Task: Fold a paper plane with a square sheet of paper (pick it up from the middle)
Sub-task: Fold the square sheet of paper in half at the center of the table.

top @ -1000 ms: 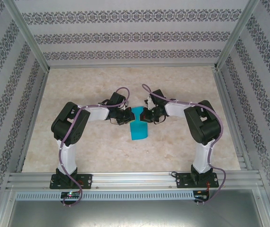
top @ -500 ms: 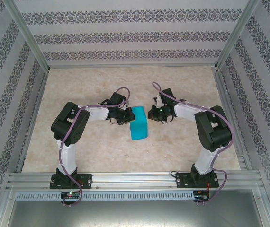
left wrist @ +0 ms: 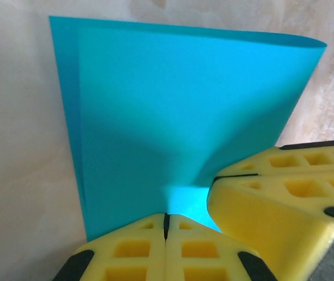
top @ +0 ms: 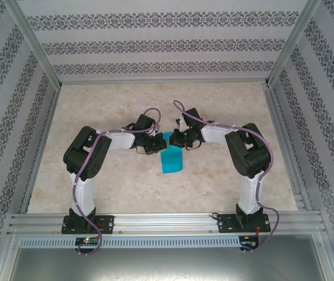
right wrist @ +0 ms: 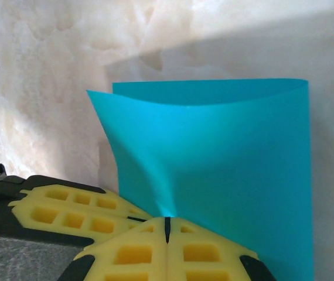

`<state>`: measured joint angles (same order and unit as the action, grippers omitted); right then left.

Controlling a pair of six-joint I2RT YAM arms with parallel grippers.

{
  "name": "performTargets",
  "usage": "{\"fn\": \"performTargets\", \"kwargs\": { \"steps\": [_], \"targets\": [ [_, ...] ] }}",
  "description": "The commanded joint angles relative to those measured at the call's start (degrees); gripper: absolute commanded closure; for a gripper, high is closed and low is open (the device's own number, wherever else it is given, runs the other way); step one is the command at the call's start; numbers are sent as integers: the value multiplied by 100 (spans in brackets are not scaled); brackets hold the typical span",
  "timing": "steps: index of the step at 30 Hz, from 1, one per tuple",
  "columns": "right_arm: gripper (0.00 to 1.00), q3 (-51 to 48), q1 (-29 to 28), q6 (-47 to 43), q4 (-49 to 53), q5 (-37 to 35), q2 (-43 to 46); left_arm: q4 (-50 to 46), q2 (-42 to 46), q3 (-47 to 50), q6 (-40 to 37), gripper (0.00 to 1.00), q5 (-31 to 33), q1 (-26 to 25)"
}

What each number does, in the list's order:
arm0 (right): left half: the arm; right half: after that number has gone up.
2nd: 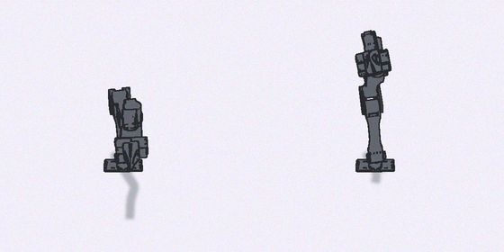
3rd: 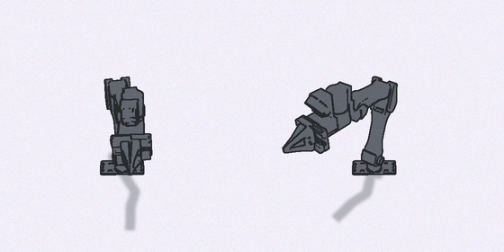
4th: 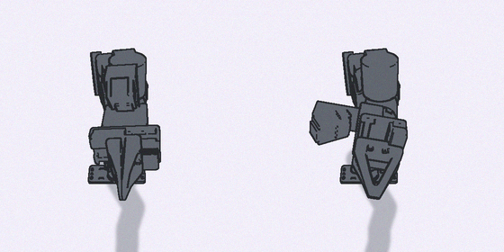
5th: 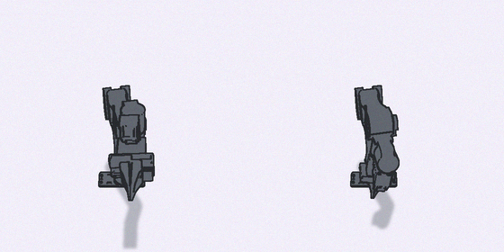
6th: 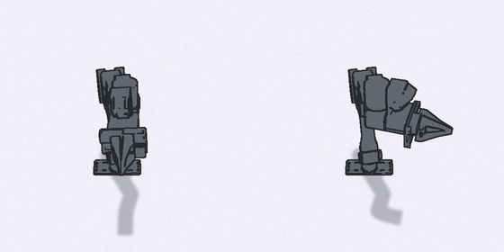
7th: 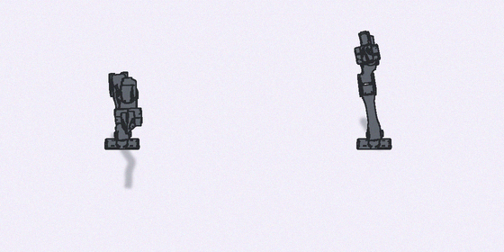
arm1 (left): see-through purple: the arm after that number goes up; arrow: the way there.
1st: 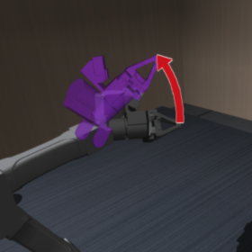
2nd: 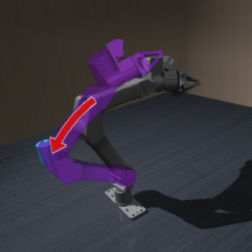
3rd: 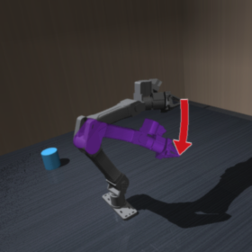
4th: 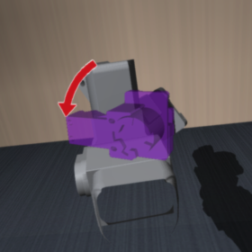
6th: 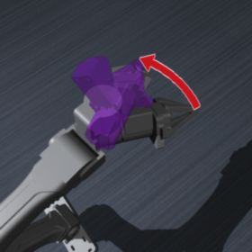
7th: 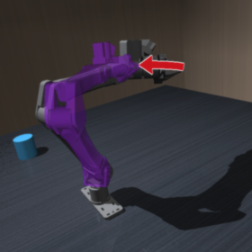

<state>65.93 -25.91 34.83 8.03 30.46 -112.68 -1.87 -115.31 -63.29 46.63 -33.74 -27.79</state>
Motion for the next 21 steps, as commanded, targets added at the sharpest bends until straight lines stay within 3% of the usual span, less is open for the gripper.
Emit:
{"fn": "performTargets", "kwargs": {
  "steps": [1,15,21],
  "targets": [
    [100,-114,137,51,21,-75,-63,-2019,-888,554,-207,100,1105,-80],
    [100,-636,1093,-568,453,-427,571,-1956,-870,686,-166,100,1106,-80],
    [100,-615,776,-401,187,-202,923,-1975,-879,657,-197,100,1100,-79]
  ]
}}
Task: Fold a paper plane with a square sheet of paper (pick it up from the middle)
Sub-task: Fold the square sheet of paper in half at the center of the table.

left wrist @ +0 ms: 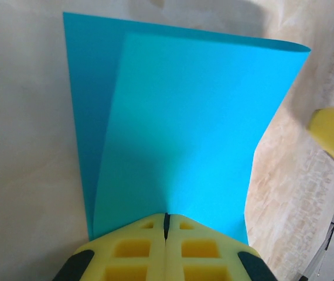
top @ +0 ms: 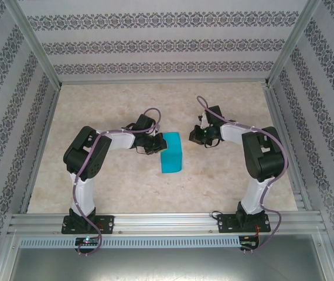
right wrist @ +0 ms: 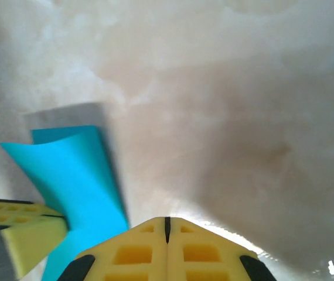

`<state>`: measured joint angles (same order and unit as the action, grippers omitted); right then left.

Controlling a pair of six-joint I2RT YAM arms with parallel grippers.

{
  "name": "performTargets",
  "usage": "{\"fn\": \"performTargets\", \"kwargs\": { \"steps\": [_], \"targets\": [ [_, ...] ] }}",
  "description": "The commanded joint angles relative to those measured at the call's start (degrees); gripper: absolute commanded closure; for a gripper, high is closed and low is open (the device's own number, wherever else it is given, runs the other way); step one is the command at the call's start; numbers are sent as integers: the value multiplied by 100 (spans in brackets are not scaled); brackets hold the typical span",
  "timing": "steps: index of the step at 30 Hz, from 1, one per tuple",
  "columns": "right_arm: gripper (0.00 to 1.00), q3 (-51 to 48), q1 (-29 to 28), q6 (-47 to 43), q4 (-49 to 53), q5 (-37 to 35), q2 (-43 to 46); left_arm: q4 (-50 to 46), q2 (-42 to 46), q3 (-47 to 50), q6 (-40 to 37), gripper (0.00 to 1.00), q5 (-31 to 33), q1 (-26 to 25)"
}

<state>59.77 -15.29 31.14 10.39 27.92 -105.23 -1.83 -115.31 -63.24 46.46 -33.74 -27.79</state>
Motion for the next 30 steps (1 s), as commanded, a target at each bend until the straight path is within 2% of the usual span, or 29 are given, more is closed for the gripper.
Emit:
{"fn": "performTargets", "kwargs": {
  "steps": [1,5,10,19,25,28,30],
  "targets": [
    [100,25,-376,-3,-99,109,133,-1980,-877,655,-181,100,1104,-77],
    [100,326,-735,133,-234,279,-279,-2005,-879,650,-207,100,1101,-78],
    [100,747,-916,190,-257,349,-776,-1997,-877,668,-201,100,1100,-86],
    [100,756,-395,202,-216,-157,-1050,-1897,-844,815,-138,100,1211,-81],
    [100,592,36,-124,147,-627,-565,-1747,-865,971,-101,100,1216,-84],
    [100,603,22,-129,152,-469,-361,-1718,-890,974,-93,100,1190,-77],
    [100,552,-134,-51,-48,31,-299,-1724,-869,987,-91,100,1191,-80]
  ]
}}
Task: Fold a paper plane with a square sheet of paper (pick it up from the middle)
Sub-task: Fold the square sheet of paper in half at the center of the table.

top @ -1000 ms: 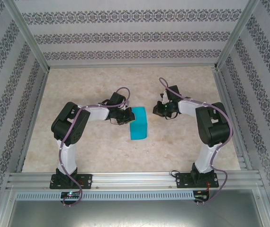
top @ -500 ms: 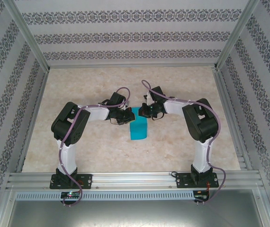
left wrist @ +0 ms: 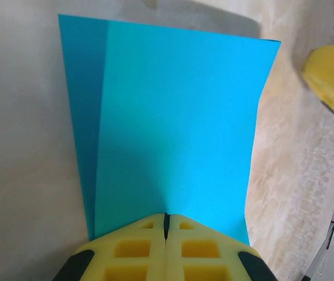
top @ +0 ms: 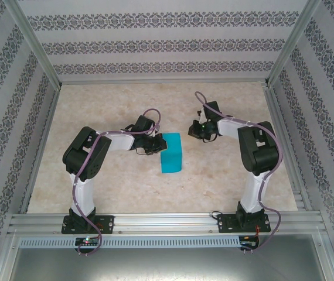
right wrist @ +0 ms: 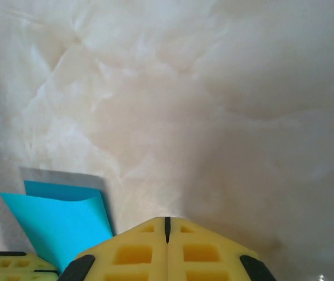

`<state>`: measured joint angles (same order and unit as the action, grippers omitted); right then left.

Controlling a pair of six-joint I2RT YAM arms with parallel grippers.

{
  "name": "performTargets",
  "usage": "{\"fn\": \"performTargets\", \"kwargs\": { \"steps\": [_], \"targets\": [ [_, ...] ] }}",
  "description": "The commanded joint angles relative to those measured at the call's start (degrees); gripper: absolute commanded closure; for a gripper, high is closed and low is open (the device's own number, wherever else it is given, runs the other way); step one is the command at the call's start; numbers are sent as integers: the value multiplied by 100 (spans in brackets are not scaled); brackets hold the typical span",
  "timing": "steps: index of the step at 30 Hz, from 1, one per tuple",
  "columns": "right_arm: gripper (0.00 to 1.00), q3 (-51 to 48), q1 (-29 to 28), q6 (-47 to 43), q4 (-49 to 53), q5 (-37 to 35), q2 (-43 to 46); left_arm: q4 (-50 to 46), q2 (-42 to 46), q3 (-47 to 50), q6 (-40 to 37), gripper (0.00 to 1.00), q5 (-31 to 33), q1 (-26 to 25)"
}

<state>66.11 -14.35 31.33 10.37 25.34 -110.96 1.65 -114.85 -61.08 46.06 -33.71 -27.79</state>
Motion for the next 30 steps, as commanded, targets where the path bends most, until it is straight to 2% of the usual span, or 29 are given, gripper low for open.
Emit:
{"fn": "performTargets", "kwargs": {
  "steps": [1,5,10,14,18,24,30],
  "targets": [
    [100,-109,-319,-27,-153,453,276,-2072,-908,763,-54,100,1185,-77],
    [100,-13,-698,156,-403,776,60,-2088,-909,755,-53,100,1176,-77],
    [100,350,-824,386,-453,768,-448,-2112,-915,756,-58,100,1188,-81],
    [100,459,-734,391,-534,628,-710,-2071,-918,797,-54,100,1187,-83],
    [100,372,-393,428,-691,476,-888,-2024,-929,829,-28,100,1165,-84],
    [100,272,202,291,-620,136,-606,-2002,-934,867,-55,100,1170,-82],
    [100,121,146,180,-341,549,77,-2048,-955,810,-166,100,1179,-82]
  ]
}}
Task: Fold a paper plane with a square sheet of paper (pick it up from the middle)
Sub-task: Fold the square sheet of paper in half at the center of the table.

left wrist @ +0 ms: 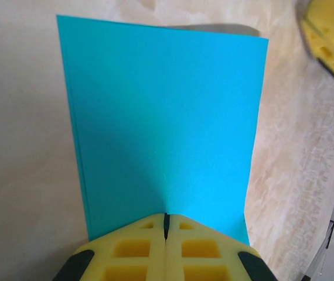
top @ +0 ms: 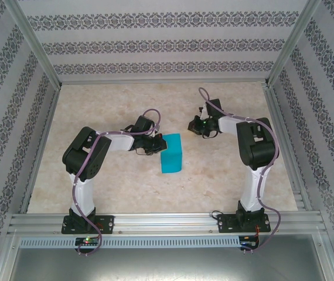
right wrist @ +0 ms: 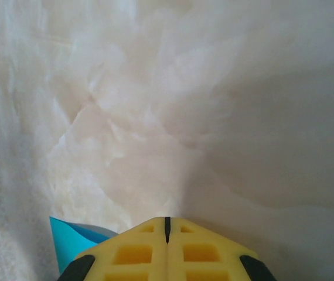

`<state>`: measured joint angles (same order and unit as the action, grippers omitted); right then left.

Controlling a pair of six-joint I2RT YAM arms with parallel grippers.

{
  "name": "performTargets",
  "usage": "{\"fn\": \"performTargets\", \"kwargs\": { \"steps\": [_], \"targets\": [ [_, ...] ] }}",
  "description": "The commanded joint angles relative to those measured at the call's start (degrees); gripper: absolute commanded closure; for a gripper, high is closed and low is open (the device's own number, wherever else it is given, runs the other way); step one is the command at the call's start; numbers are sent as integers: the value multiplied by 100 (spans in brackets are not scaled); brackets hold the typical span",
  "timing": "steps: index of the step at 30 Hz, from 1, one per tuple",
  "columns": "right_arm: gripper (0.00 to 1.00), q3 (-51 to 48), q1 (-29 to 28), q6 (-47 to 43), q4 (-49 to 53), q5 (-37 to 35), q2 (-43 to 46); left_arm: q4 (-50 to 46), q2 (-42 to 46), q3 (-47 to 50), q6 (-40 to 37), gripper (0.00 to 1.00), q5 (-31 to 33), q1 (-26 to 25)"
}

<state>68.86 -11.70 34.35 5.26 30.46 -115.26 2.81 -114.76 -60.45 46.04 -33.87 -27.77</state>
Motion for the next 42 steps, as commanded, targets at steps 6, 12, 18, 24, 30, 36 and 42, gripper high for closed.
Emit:
{"fn": "performTargets", "kwargs": {
  "steps": [6,12,18,24,30,36,42],
  "targets": [
    [100,-1125,-699,14,225,217,1313,-2126,-988,677,-200,100,1197,-84],
    [100,-1437,-1202,202,144,349,1350,-2157,-961,647,-247,100,1216,-87],
    [100,-1405,-1384,240,98,350,1092,-2144,-942,647,-267,100,1204,-85],
    [100,-1421,-1458,165,168,400,857,-2152,-969,610,-272,100,1203,-89],
    [100,-1654,-1425,-13,379,303,955,-2197,-969,602,-271,100,1273,-88],
    [100,-2176,-1200,-185,581,300,1276,-2224,-990,603,-267,100,1357,-83],
    [100,-2421,-1054,-307,887,363,1805,-2223,-1010,593,-295,100,1374,-82]
  ]
}}
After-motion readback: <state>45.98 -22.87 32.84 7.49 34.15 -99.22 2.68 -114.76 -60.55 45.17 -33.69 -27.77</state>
